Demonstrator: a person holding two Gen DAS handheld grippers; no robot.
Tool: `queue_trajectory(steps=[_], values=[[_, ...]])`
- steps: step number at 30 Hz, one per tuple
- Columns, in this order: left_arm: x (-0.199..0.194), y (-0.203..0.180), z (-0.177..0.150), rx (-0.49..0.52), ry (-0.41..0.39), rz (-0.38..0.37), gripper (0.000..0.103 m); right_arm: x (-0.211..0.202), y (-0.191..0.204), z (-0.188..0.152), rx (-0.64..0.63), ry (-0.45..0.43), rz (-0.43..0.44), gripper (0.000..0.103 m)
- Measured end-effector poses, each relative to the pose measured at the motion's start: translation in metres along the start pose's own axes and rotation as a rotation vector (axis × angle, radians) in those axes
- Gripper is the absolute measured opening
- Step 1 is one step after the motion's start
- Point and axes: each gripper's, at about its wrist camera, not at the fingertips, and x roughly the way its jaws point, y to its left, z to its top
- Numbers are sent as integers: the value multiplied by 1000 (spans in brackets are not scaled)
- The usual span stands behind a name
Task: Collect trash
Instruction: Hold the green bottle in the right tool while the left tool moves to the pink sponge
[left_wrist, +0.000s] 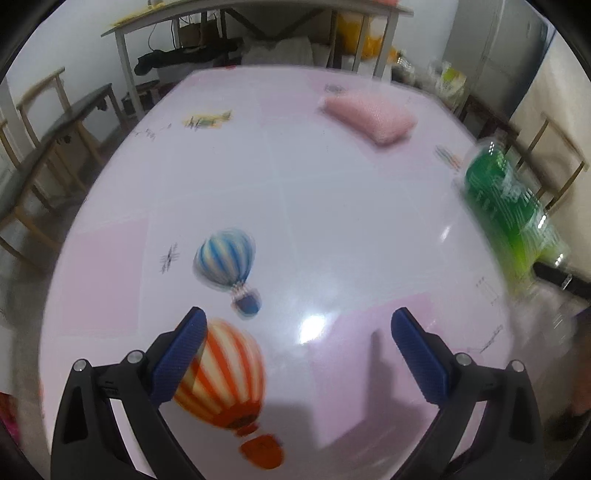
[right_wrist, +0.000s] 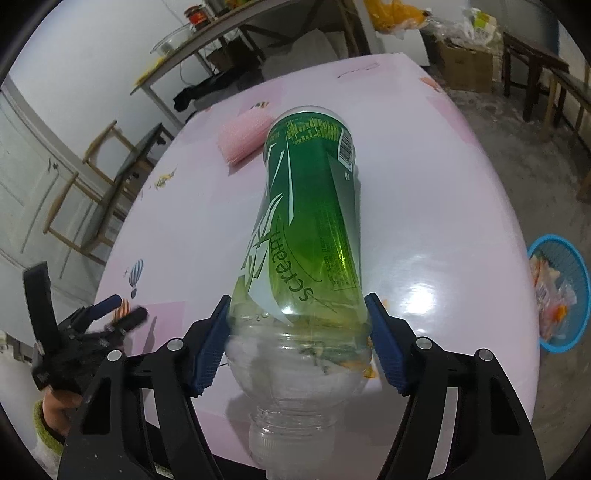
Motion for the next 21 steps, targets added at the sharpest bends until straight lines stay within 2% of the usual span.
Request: queue_trajectory(steps=[5, 7, 11, 14, 17, 21], values=[[0, -10, 57, -70, -24, -172, 98, -7, -11, 0, 8, -26, -27, 67], [10, -16, 90, -114, -25, -205, 98, -7, -13, -2, 17, -31, -19, 67], [43, -36, 155, -167, -33, -151, 98, -8, -15, -5, 26, -43, -6, 67], [80, -49, 197, -231, 5, -67, 98, -9, -15, -7, 20, -48, -1, 67], [103, -60, 222, -269, -16, 35, 98, -10, -18, -8, 21, -49, 14, 67], [138, -82, 236, -230, 37, 119, 98, -10, -25, -6, 37, -46, 47, 67]])
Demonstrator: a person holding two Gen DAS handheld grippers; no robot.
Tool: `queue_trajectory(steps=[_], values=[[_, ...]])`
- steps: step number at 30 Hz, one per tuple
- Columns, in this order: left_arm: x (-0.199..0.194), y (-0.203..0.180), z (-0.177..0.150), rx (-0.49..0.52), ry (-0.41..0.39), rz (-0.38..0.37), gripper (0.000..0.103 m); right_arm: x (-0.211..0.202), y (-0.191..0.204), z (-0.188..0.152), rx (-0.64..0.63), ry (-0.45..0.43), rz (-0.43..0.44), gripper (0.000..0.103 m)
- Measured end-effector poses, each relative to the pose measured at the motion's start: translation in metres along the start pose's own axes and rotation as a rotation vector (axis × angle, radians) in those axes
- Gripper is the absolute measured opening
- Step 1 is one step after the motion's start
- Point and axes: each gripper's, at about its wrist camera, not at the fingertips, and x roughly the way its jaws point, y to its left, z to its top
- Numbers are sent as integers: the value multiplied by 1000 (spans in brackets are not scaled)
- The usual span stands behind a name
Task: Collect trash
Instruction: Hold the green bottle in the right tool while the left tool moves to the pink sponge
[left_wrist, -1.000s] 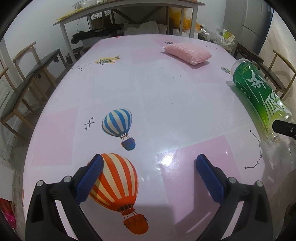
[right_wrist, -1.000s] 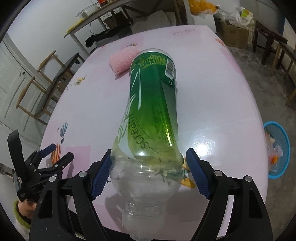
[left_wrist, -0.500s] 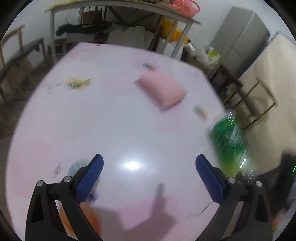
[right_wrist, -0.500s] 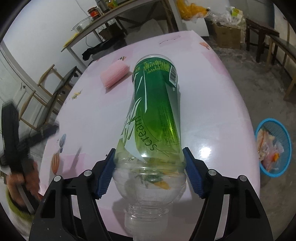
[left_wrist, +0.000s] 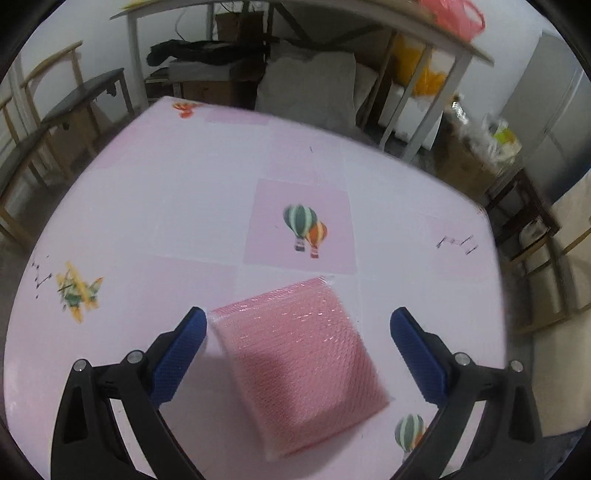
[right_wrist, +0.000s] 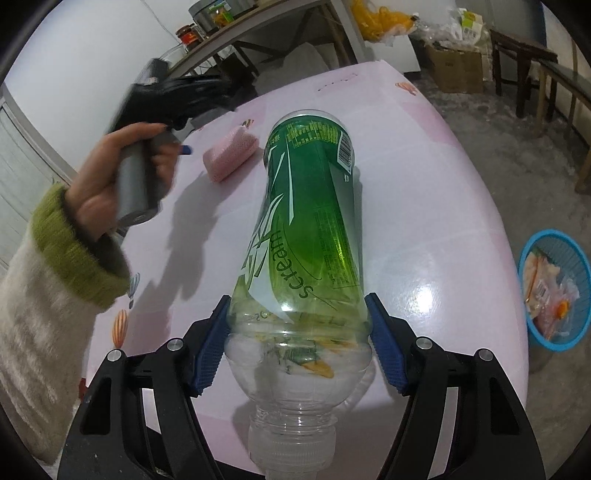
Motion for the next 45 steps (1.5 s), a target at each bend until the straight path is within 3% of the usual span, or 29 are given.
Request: queue_trajectory(steps=[3, 7, 16, 24, 27, 34, 42, 45], values=[[12, -8, -6, 19, 15, 58, 98, 0, -1, 1, 2, 0, 12, 67], [18, -6, -15, 61, 25, 68, 96, -1, -2, 0, 1, -3, 17, 67], [8, 16, -33, 167, 54, -8, 89, 3, -2, 4, -7, 0, -2, 67], [-44, 57, -121, 484, 106, -98, 89, -2, 4, -5, -14, 36, 0, 67], [-65, 72, -155, 547, 106, -147, 90, -1, 6, -6, 0, 51, 9, 67], [-83, 98, -183, 506, 76, -215, 93, 8, -4, -2, 115, 110, 80, 69], [-101, 115, -179, 399, 46, -334, 97, -12, -3, -2, 141, 69, 94, 73], [-109, 123, -185, 369, 35, -332, 97, -17, -1, -1, 134, 53, 71, 73]])
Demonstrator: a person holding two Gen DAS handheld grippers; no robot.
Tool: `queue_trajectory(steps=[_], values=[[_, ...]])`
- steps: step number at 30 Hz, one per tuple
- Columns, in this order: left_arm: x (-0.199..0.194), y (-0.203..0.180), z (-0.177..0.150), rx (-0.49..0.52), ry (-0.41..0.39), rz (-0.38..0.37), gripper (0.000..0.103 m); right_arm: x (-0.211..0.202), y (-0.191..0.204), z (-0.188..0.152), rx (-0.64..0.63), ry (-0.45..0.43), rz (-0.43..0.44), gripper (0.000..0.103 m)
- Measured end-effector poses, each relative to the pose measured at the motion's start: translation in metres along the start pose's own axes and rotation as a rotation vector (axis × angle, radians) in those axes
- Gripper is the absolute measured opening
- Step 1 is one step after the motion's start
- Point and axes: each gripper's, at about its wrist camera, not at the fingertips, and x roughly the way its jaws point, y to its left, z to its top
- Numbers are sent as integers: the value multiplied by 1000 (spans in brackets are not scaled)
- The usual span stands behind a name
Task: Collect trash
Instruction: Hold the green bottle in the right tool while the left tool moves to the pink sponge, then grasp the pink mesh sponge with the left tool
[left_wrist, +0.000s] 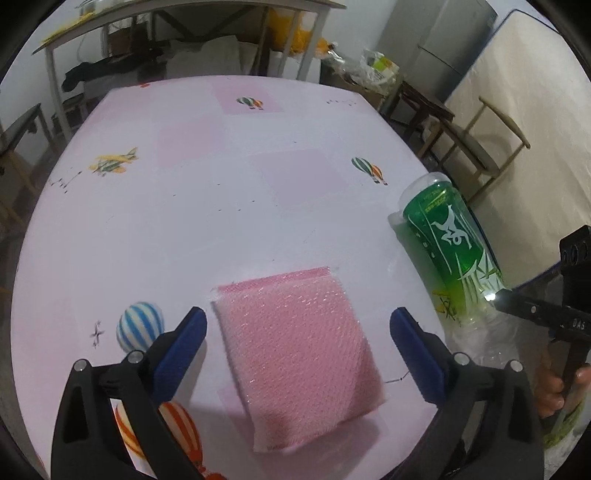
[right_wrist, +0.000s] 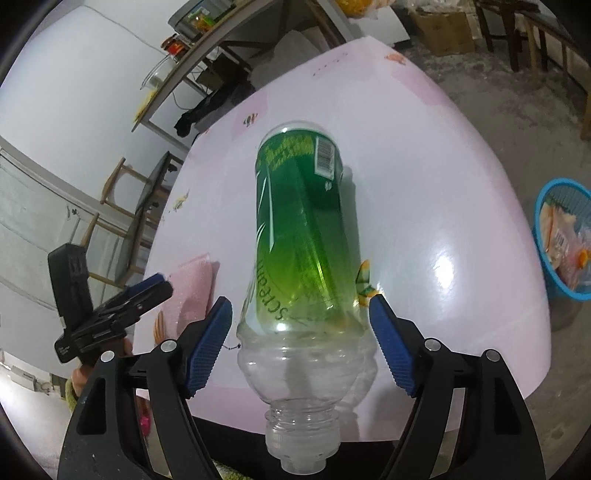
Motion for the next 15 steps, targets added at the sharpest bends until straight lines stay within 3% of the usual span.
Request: queue_trajectory(steps=[4, 9, 15], values=[[2, -5, -15, -7, 40, 41, 97, 2, 6, 2, -29, -9, -31, 74], [7, -8, -25, -52, 54, 28, 97, 6, 18, 5, -96, -15, -88, 74], [11, -23, -25, 12, 51, 84, 97, 20, 34, 11, -155, -6, -112, 74]])
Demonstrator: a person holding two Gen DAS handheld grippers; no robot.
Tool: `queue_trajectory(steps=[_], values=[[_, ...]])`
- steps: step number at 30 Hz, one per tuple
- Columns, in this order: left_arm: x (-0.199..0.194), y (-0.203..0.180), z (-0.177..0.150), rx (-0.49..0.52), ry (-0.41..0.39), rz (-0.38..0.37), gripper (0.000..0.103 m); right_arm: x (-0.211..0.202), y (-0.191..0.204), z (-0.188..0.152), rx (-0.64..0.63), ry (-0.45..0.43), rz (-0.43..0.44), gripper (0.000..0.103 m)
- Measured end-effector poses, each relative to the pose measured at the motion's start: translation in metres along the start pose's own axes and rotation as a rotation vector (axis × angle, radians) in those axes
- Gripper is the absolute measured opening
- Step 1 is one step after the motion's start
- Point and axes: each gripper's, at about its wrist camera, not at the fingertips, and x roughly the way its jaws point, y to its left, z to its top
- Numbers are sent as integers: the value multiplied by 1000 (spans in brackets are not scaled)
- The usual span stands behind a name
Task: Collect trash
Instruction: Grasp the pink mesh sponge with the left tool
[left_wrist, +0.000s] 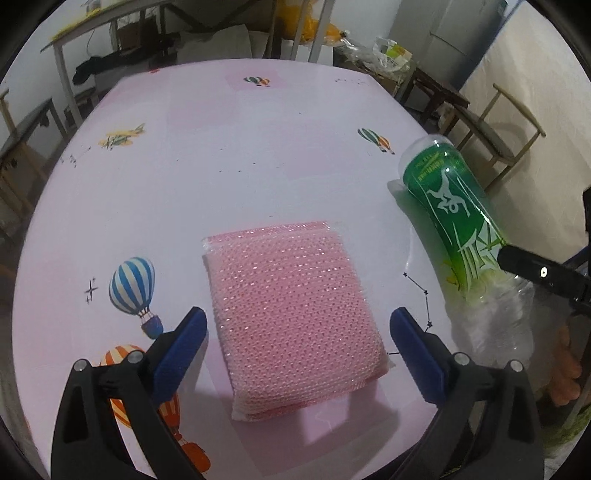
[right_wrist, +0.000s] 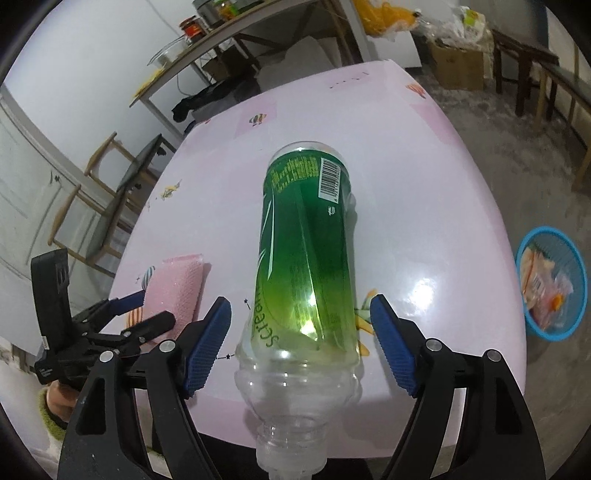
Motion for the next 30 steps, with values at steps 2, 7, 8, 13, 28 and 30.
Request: queue_trajectory(steps=[2, 7, 8, 13, 28, 30], values=[[3, -5, 0, 15, 7, 36, 97, 3, 3, 2, -18, 8, -6, 74], [9, -13, -1, 58, 0, 97, 97, 11, 13, 3, -55, 22, -47, 74], [11, -13, -1, 64, 3, 102, 97, 13, 13, 2, -59, 28, -50, 74], [13, -11, -1, 75, -5, 130, 95, 18, 12, 1, -60, 45, -40, 74], [13, -17, -3, 78, -27, 150, 89, 28, 14, 1, -36, 81, 19, 67], [14, -19, -3, 89, -31, 165, 89, 29, 15, 0, -33, 85, 25, 66]])
